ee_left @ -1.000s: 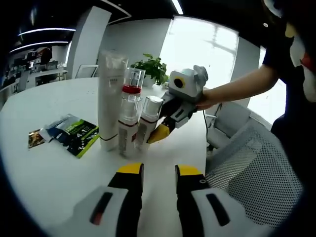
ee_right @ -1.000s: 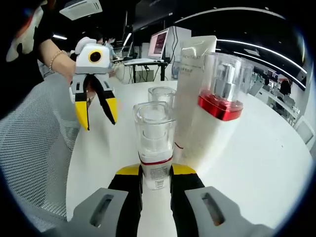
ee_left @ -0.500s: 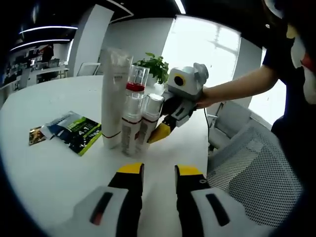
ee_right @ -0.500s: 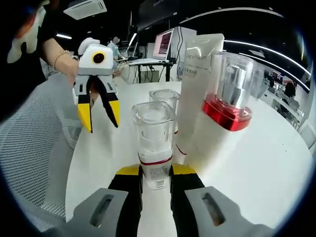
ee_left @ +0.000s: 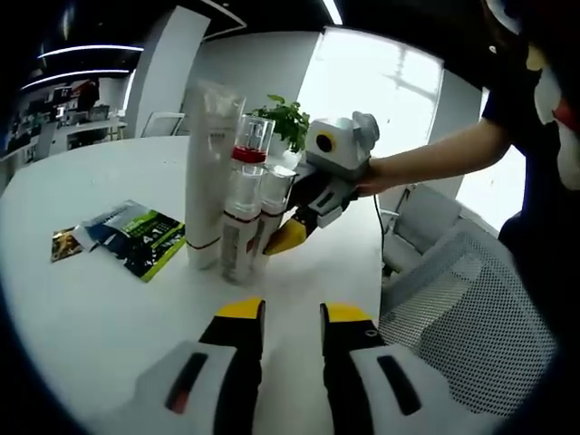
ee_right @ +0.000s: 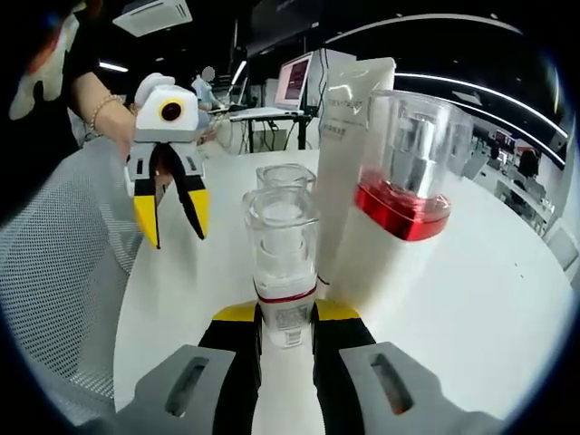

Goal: Arrange the skincare products in the storage area until every visible bottle or jar stands upright without overlapping.

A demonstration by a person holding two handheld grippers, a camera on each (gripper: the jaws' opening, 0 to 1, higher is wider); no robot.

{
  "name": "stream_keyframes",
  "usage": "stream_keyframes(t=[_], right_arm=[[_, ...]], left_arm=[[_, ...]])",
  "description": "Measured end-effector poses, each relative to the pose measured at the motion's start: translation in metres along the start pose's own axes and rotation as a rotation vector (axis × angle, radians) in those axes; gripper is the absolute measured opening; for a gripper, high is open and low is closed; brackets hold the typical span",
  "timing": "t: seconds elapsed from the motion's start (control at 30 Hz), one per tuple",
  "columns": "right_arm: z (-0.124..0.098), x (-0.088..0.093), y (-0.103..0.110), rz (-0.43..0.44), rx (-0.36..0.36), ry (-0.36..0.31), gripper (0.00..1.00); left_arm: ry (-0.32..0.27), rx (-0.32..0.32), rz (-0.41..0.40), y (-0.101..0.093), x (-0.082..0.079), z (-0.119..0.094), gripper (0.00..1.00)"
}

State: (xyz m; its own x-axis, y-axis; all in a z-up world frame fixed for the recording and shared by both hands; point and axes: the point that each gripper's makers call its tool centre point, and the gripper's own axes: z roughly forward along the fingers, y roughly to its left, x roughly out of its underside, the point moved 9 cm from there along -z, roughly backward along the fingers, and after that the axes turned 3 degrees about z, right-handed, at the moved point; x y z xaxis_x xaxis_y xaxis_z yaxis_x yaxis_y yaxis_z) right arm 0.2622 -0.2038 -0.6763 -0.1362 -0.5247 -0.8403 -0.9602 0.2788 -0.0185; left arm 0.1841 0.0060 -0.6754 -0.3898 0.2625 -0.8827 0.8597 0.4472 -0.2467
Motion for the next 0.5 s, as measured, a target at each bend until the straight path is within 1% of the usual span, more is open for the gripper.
stream_keyframes(t=[0.13,0.23,0.33,0.37,0.5], right_arm=[[0.0021,0.0002,0.0020,-0.004,-0.010,-0.001,0.20],[0.0017,0.0001,0.0016,0.000,0.000,0.001,0.20],[0.0003,0.0021,-0.0021,0.034,0.019,0.003,0.21],[-0.0005,0.0027,-0.0032,0.058,0.026,0.004,0.21],[0.0002,0.0041,-0.0039,0.057,0.038,0.005,0.21]], left_arm=[[-0.001,-0.003,-0.002,-0.0018,-0.0004,-0.0002,0.18],[0.000,-0.005,-0.004,-0.0010,0.0000,0.0000,0.18],[-0.002,-0.004,-0.005,-0.0012,0.0000,0.0003,0.18],[-0.002,-0.003,-0.004,-0.0016,-0.0001,0.0006,0.18],[0.000,0.001,-0.004,-0.0017,-0.0001,0.0017,0.18]])
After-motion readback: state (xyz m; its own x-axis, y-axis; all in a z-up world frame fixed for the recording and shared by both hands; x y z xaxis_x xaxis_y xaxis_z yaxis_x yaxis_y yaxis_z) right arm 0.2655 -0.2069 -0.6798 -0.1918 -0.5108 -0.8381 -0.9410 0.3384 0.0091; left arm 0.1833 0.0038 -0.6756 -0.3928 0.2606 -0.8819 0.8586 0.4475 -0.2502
